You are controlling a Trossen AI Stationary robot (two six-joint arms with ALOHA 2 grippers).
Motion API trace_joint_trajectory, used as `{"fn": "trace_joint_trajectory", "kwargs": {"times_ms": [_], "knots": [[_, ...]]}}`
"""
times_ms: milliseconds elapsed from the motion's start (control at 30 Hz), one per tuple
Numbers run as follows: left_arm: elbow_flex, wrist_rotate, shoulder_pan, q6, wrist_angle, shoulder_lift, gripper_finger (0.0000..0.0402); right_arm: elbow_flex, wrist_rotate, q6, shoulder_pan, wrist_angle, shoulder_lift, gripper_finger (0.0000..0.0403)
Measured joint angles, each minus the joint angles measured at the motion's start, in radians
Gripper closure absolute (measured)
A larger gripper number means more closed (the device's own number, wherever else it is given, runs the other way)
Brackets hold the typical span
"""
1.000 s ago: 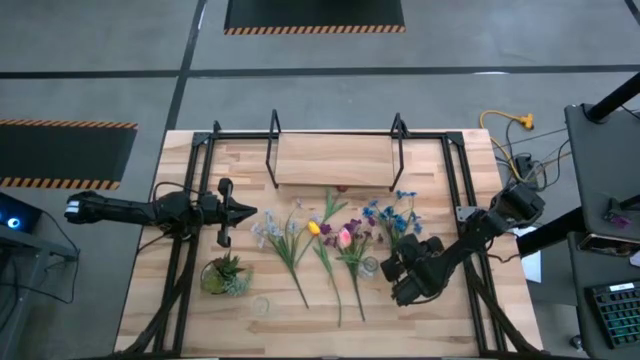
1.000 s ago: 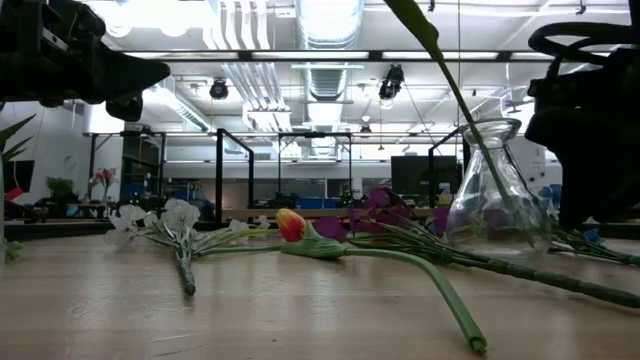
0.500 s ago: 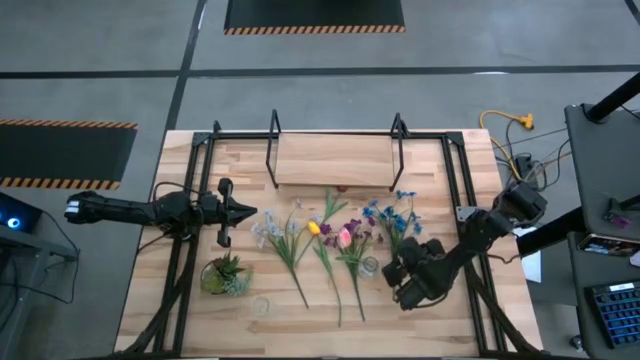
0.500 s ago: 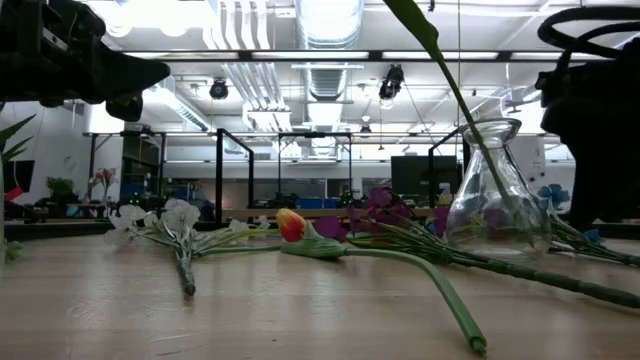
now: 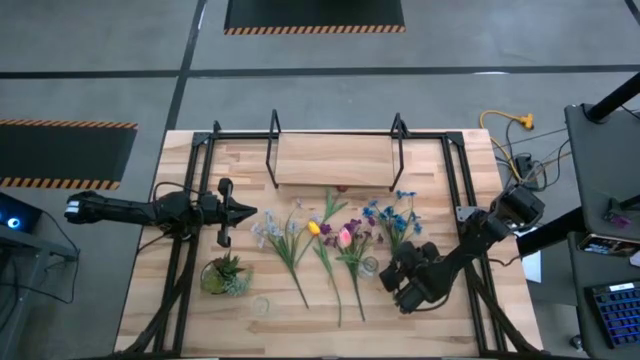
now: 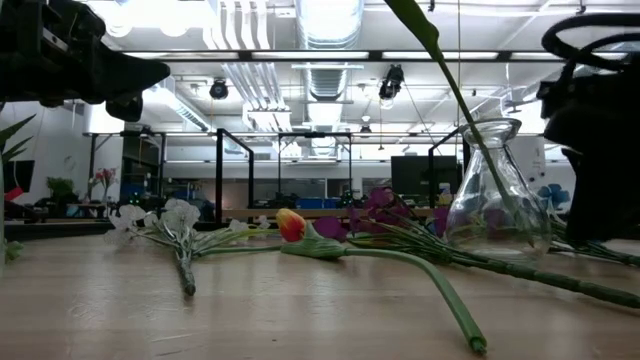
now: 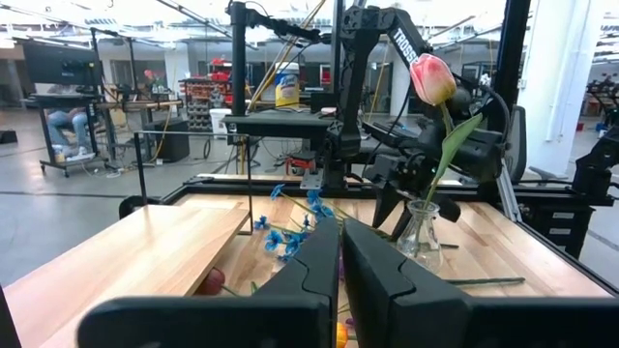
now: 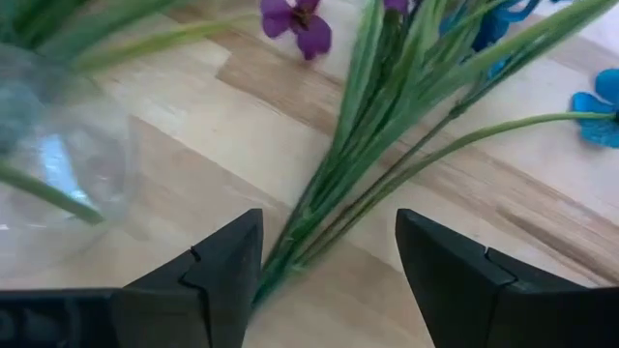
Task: Pick and place flowers into a vace then onto a shelf
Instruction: Put the blue flowers into the right transparent vase
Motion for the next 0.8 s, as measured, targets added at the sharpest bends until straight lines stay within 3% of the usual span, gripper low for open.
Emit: {"fn": "trace_joint_trajectory", "kwargs": {"times_ms": [367, 800], "knots": [[0.000, 0.000, 0.000, 0.000, 0.000, 0.000, 0.0402, -0.053, 0.004, 0.003, 0.000, 0.076, -0.003, 0.0206], [0.000, 0.000, 0.000, 0.000, 0.000, 0.000, 0.0402, -0.054, -0.052, 0.004, -0.002, 0.063, -0.025, 0.0346]]}}
